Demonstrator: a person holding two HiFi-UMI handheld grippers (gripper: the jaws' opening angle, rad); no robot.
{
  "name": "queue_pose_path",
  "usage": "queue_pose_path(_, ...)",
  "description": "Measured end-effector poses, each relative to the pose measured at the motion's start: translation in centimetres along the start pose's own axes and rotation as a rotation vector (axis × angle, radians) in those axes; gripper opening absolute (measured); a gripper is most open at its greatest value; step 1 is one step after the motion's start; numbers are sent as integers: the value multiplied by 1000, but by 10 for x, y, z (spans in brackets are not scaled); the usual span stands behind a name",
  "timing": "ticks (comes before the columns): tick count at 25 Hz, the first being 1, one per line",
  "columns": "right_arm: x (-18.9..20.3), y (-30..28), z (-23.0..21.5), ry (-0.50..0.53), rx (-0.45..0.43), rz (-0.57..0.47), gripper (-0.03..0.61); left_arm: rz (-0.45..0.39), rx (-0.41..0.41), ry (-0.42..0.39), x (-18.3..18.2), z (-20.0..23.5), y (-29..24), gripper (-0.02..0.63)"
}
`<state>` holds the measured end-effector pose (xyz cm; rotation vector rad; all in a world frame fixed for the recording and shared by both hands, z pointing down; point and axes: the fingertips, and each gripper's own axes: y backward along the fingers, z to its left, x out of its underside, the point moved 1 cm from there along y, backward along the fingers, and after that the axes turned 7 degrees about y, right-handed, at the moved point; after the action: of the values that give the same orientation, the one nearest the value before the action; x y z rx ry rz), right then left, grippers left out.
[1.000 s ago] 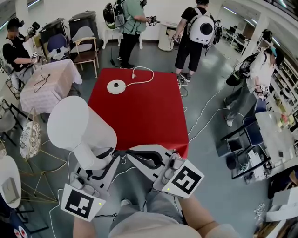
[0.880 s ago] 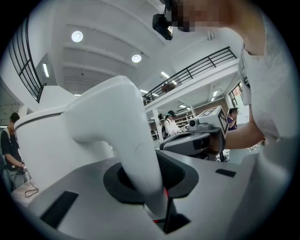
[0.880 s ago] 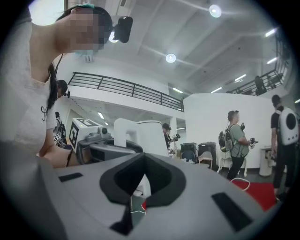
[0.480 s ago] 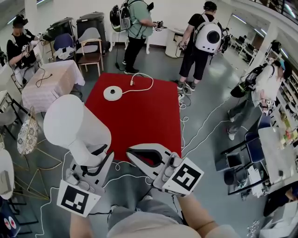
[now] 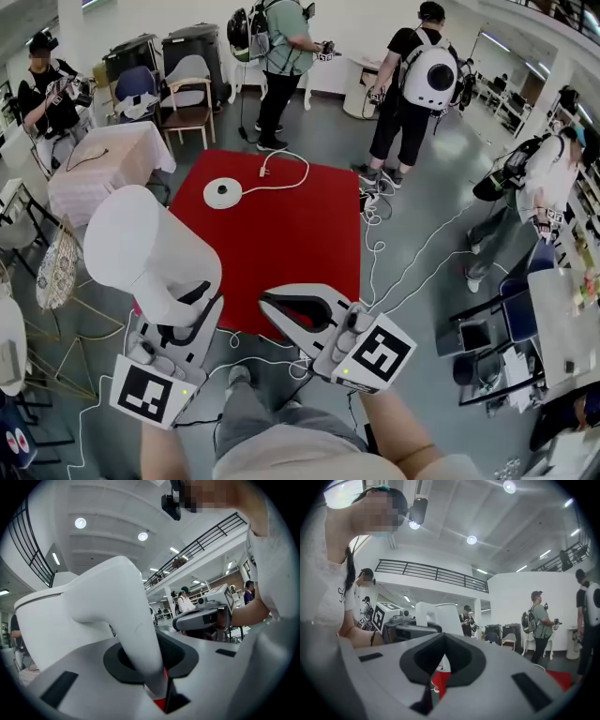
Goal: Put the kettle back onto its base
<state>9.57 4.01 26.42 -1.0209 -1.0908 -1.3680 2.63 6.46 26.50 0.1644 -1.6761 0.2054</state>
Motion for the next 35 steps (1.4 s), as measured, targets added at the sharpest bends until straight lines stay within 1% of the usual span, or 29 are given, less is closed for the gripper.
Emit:
queue_pose_path(4,5,-15,-16,-5,18,1,8,7,25,-13,3,17,-14,77)
queue_pose_path(7,10,-32,-31,-1,40,8,8,14,59,-16,9,36,-28,77)
queue_pose_path(10,16,-55,-50,-7,63,16,8,20,97,-13,14,60,-46,77)
queue_pose_path(17,36,-110,-101,-64,140,35,8,35,179,-18,26,123,-87,77)
queue_pose_path(23,54,-154,-138,-70,191,63,8,36,244,10,44,175,-120,77)
queue_pose_path(28,65,-186,-160,-58,218,69,8,44,286,0,61,215,-151,77)
queue_pose_path(30,74,-193,-168,-69,228,76,8,45,299,-9,70,227,-165,77)
queue_pose_path(35,100,-194,-189,-72,269,135,8,59,339,-5,98,245,-207,77)
